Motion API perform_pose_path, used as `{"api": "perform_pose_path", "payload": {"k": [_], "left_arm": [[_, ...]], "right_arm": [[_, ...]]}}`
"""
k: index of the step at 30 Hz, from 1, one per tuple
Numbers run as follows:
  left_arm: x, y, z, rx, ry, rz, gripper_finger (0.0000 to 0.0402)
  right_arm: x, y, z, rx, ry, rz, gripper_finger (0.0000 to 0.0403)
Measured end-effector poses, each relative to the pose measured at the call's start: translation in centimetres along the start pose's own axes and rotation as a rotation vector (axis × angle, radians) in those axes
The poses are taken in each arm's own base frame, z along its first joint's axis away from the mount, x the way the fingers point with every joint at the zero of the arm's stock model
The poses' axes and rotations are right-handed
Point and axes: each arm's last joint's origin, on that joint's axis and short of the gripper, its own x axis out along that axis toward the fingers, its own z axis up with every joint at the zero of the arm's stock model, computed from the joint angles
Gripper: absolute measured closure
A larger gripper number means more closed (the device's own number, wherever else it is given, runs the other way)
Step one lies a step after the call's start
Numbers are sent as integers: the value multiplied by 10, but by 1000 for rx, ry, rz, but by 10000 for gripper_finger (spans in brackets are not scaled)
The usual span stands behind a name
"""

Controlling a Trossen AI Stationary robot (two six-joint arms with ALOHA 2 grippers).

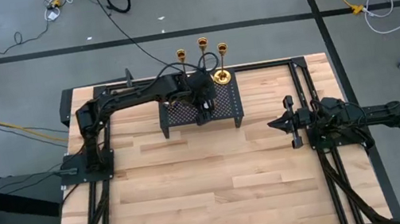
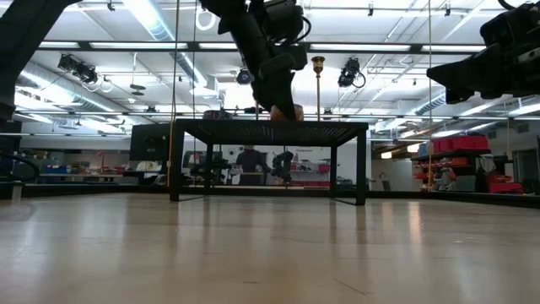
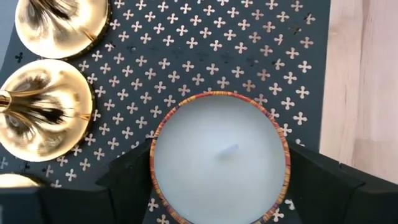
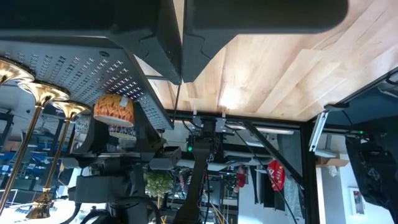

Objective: Pick & Place candle stick holders
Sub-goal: Adjust the scented candles on the shelf

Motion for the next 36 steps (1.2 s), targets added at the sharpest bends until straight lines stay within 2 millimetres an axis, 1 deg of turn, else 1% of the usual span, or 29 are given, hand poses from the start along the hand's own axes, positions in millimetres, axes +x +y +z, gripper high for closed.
{"api": "perform_pose_path", "payload": {"k": [11, 16, 23, 30, 36], "left_arm": [[-26, -7, 13, 2, 12, -17, 91], [-36, -17, 18, 27, 13, -31, 91], [-51, -31, 28, 59, -39, -47, 91], [-58, -32, 29, 61, -49, -43, 91], [-56, -33, 26, 63, -27, -56, 90]], "right_arm": [[0, 0, 0, 0, 0, 0, 389], [0, 0, 0, 0, 0, 0, 389], [0, 0, 0, 0, 0, 0, 389], [0, 0, 0, 0, 0, 0, 389], [0, 0, 0, 0, 0, 0, 389]]}}
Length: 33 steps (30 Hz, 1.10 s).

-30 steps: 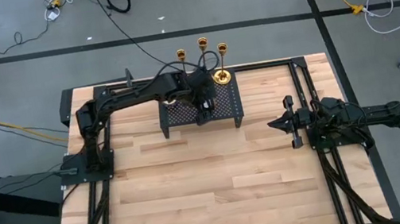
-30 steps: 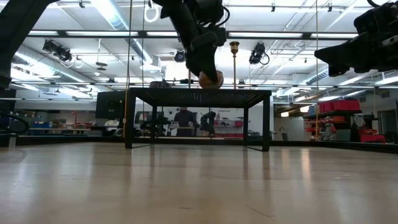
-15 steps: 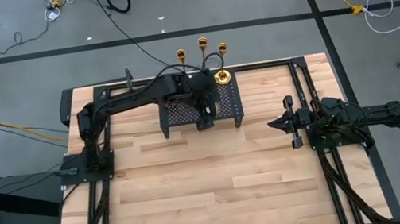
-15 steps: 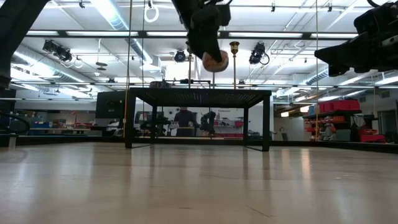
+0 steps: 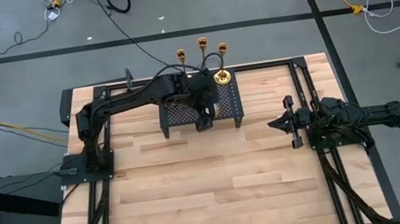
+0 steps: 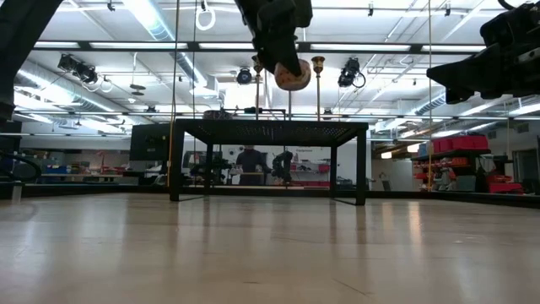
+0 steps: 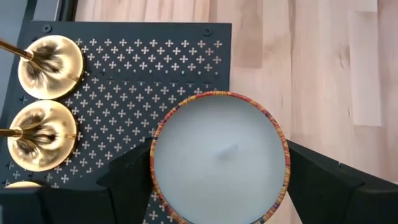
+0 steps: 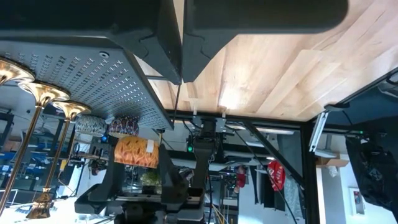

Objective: Pick & Place candle stick holders
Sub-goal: Adjust the scented candles on the shelf

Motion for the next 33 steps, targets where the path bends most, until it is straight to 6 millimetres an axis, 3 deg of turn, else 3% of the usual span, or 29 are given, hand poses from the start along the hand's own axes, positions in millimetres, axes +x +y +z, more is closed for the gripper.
{"api": "perform_pose_path", "payload": {"k": [23, 33], "left_arm": [[1, 3, -1, -8, -1, -22, 90], [1, 8, 8, -15, -92, -4, 90]], "right_arm": [[0, 0, 0, 0, 0, 0, 389], [0, 0, 0, 0, 0, 0, 389]]}}
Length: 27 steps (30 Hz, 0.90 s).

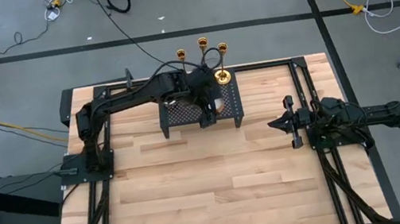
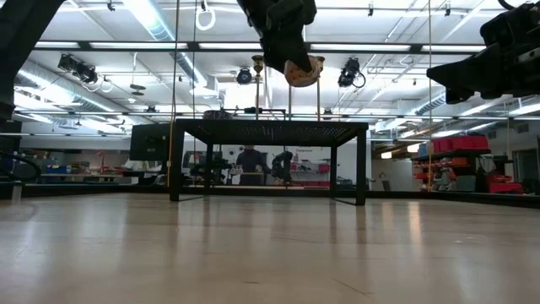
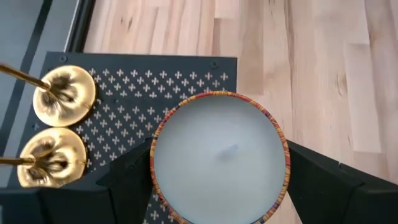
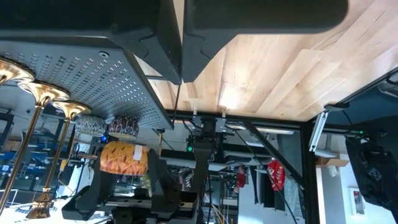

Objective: Pick & Place candle stick holders
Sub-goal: Adjust the scented candles on the shelf

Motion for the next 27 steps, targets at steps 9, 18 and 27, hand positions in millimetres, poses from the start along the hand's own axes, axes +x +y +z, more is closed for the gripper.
{"api": "perform_pose_path", "payload": {"k": [9, 18, 27], "left_arm": [[-25, 1, 5, 0, -85, 38, 90], [-33, -4, -30, -47, -152, 63, 90], [-42, 2, -66, -98, -114, 115, 90]], "right_arm": [[0, 0, 0, 0, 0, 0, 389], [0, 0, 0, 0, 0, 0, 389], [0, 0, 0, 0, 0, 0, 389]]}}
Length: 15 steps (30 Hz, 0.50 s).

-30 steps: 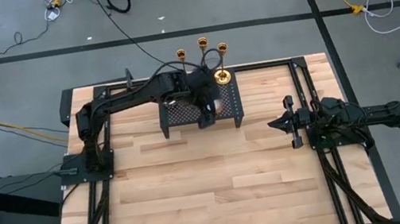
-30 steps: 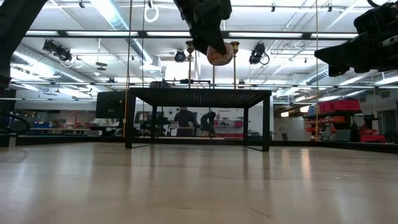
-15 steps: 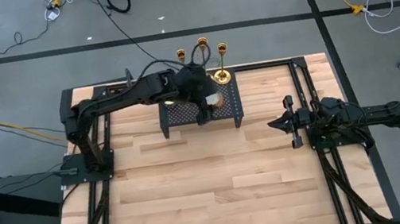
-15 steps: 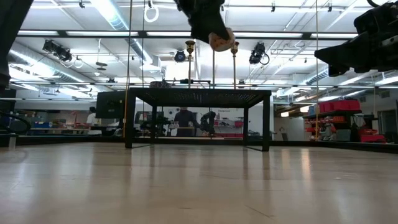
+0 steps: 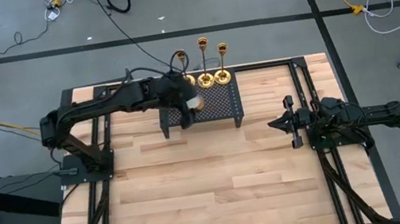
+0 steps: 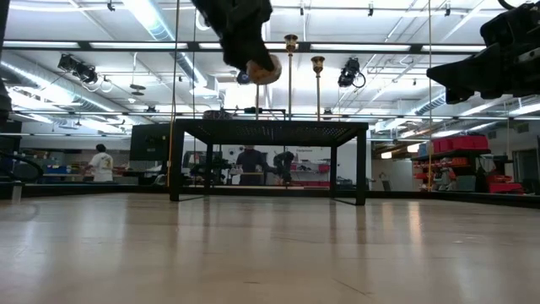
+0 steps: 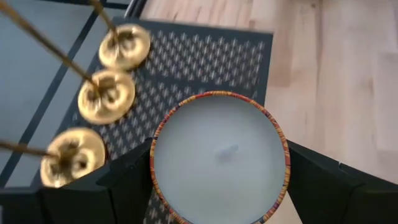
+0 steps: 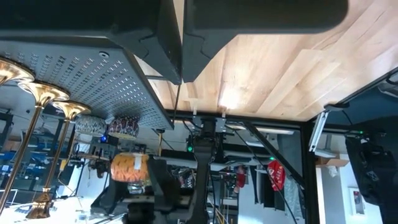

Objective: Pick & Place candle stick holders
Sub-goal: Adjust the scented candles on the shelf

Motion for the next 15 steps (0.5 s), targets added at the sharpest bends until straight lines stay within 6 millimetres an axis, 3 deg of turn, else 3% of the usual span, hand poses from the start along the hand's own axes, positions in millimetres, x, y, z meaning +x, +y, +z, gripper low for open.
{"api": "perform_pose_path", "payload": {"k": [8, 15], "left_arm": [[7, 4, -24, -2, 84, 20, 90], [10, 12, -32, 11, 129, 41, 90]], "right_arm": [[0, 0, 0, 0, 0, 1, 389], [0, 0, 0, 0, 0, 0, 389]]}}
